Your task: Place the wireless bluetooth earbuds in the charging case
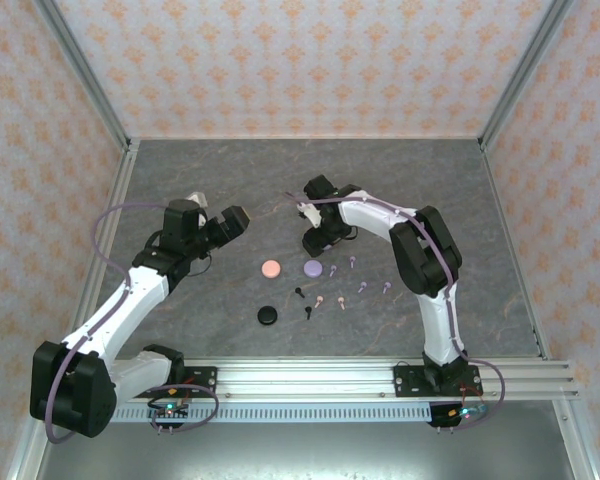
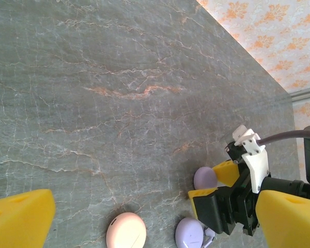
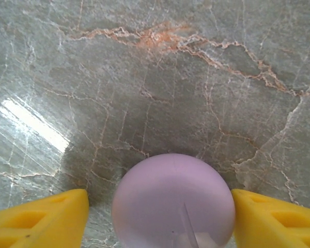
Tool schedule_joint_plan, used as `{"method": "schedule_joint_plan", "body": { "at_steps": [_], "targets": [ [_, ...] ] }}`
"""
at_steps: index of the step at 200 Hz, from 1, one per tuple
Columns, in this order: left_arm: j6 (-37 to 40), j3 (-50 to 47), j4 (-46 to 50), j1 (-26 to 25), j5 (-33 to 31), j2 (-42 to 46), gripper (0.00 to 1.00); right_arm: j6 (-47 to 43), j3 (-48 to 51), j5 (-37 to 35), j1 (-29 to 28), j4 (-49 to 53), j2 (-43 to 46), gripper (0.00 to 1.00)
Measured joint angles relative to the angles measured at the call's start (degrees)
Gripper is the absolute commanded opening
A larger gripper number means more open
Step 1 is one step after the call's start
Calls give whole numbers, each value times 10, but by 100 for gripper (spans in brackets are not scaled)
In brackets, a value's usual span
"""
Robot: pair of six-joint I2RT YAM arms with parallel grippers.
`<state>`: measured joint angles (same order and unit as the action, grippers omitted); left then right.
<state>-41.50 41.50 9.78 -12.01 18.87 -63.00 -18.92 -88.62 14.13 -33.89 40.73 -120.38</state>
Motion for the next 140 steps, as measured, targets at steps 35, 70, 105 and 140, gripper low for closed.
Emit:
{"method": "schedule_joint_plan", "body": {
  "at_steps": [35,70,105,140],
  "targets": [
    [7,1,3,0,-3,0,100,0,0,-3,0,0,0,64],
    [9,1,3,0,-3,0,100,0,7,-8,0,-7,3,63],
    [10,1,3,0,-3,0,100,1,28,-8,-1,-21,15,61],
    [10,1,3,0,-3,0,100,4,42,-8,-1,-28,24,57]
  ]
}}
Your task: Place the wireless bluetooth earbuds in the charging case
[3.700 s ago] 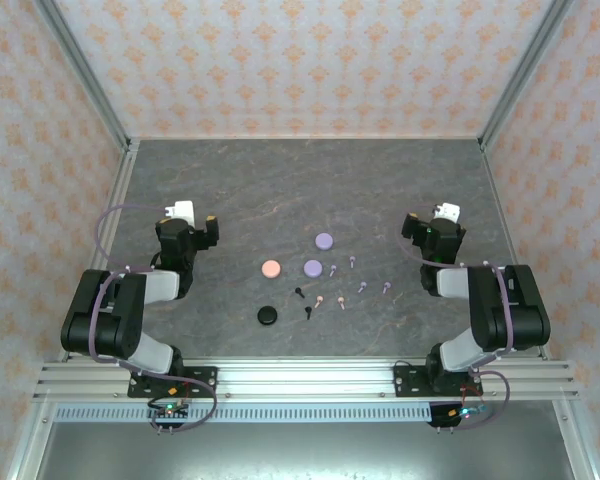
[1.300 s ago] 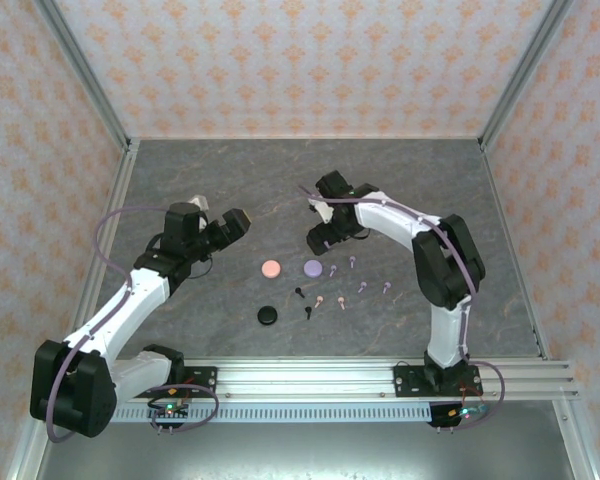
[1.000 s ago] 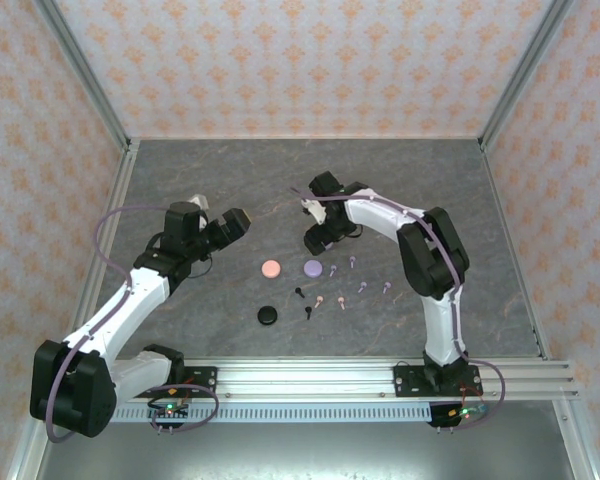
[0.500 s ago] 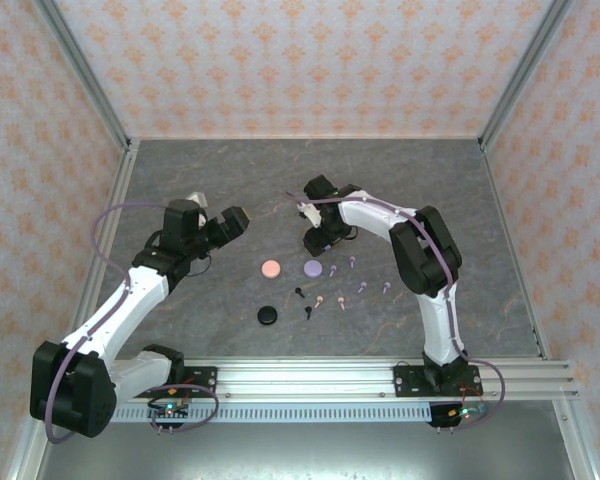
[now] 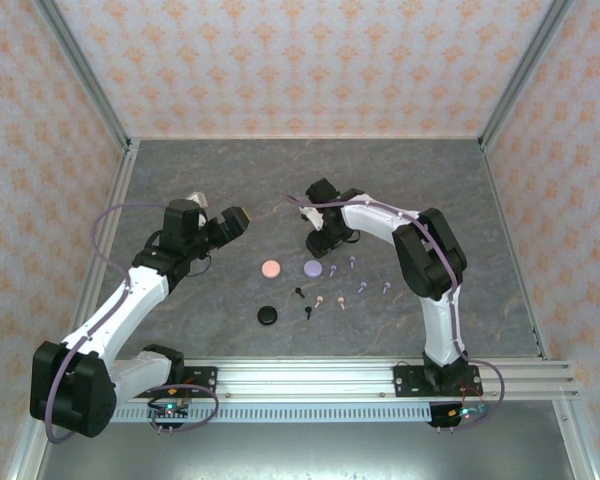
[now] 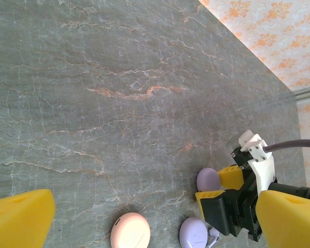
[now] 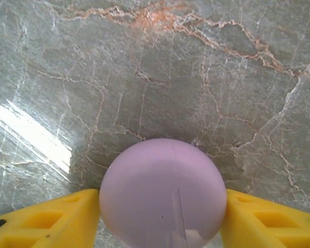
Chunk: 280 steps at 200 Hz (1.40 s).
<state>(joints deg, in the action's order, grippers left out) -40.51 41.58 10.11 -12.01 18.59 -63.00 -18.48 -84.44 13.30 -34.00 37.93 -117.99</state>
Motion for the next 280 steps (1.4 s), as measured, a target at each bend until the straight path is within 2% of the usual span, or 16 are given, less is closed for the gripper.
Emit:
{"method": "schedule_joint_plan", "body": {
  "at_steps": [75,134,167,222,280],
  "targets": [
    [0,0,0,0,0,0,100,10,9,-10,-3,-6,8,44],
    [5,11,1,0,14,-8,98,9,44,-26,-5,-43,34,44],
    [17,34,1,0,61,-43,94,-2,102,-27,-5,-89,105,43],
    [13,44,-72,-2,191,-88,91,-40,209,3,-5,-193,288,43],
    [9,60,-150,-48,280,-92,90,-80,243,53,-5,-228,407,42]
  ]
}}
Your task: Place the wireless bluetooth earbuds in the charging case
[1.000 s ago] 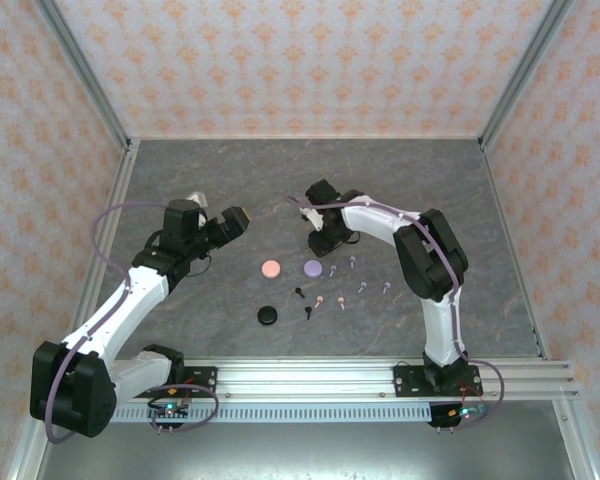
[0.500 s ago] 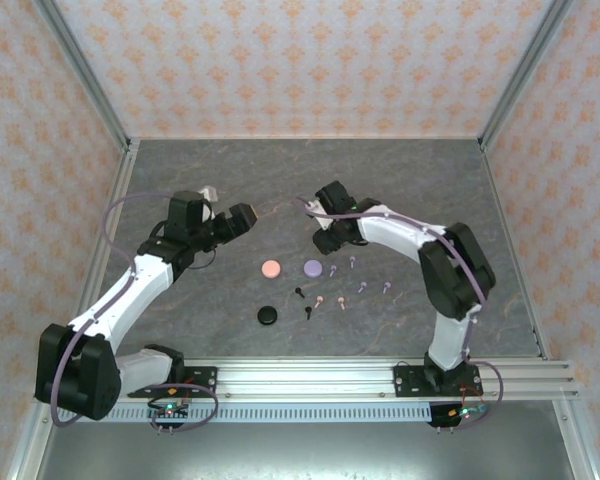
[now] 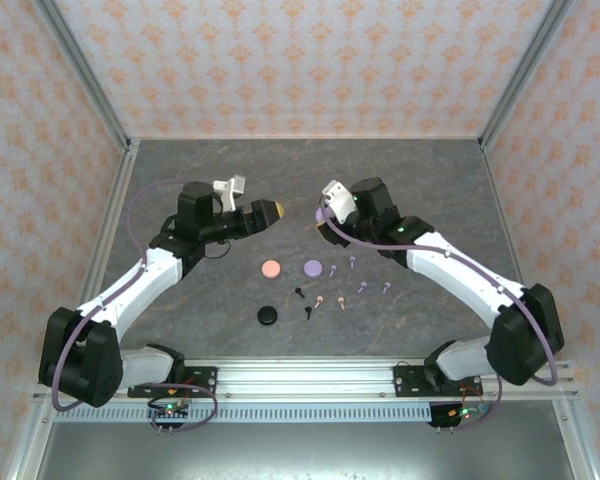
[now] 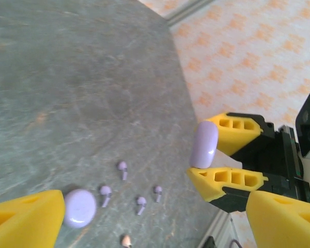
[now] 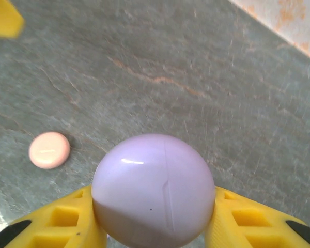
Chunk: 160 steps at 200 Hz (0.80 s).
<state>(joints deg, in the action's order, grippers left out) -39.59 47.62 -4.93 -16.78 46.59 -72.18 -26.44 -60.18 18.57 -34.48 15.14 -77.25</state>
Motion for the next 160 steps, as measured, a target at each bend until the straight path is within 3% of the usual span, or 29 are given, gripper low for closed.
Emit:
{"method": "schedule_joint_plan", "body": {
  "at_steps": [95,160],
  "targets": [
    [-10,70,-41,-98,27,-79,77,-34,0,55,-5,0,38,42],
    [-9,80,-43,-106,30,-91,59,-34,0,64,-6,0,38,43]
  ]
}}
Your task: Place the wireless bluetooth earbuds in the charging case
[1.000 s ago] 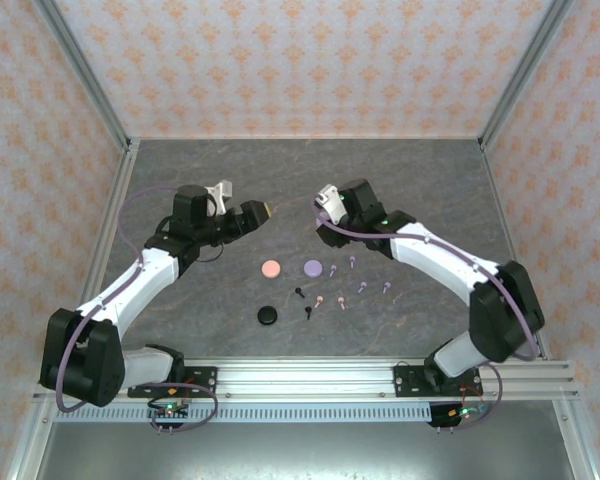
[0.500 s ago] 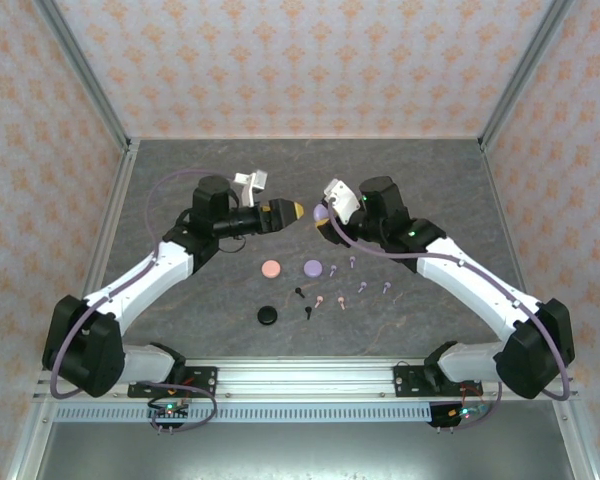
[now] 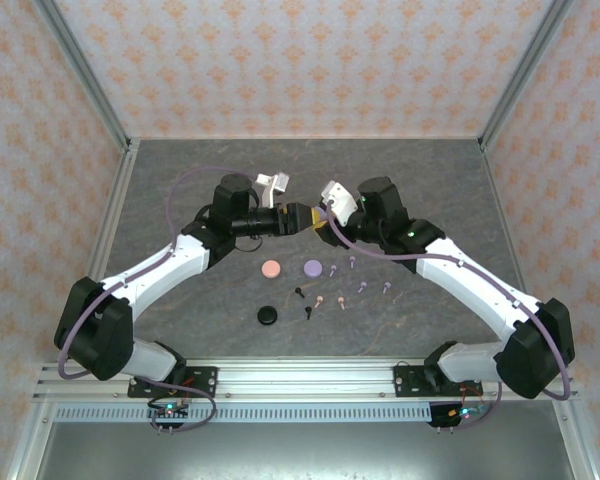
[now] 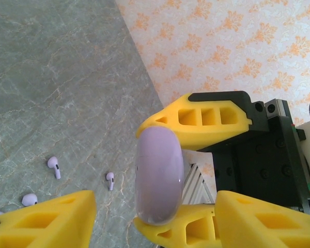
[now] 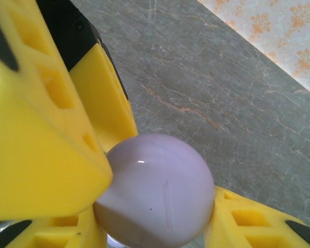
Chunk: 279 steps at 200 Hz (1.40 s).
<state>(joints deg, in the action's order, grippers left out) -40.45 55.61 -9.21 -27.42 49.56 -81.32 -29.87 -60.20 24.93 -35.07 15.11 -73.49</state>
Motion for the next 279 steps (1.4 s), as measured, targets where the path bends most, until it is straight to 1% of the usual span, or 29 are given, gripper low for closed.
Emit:
{"method": "schedule_joint_plan", "body": {
  "at_steps": [44,111,147,157,169,186,203,217,230,256,279],
  "targets": [
    [0,6,-1,-7,7,-6,51,0,0,12,0,0,0,43],
    [10,10,0,-10,16,-12,32,0,-5,17,0,9,-1,43],
    [26,15,19,-10,18,-13,24,1,-12,22,0,25,-1,44],
    [32,19,26,-10,21,-13,23,1,-19,23,0,35,-3,45],
    [39,24,31,-10,23,-13,23,0,-30,23,0,51,-4,50],
    [49,29,38,-11,24,-10,23,5,-47,24,0,73,-8,60],
    [61,29,43,-11,19,-1,21,9,-61,33,0,89,-10,71],
    [66,29,43,-11,8,9,16,18,-69,39,0,99,-9,80],
    [73,25,41,-11,-7,23,13,26,-72,45,0,110,-5,85],
    [87,-4,20,-11,-42,63,8,46,-72,53,2,135,11,91],
    [102,-43,-11,-11,-77,98,6,73,-59,70,17,138,44,91]
  ]
}}
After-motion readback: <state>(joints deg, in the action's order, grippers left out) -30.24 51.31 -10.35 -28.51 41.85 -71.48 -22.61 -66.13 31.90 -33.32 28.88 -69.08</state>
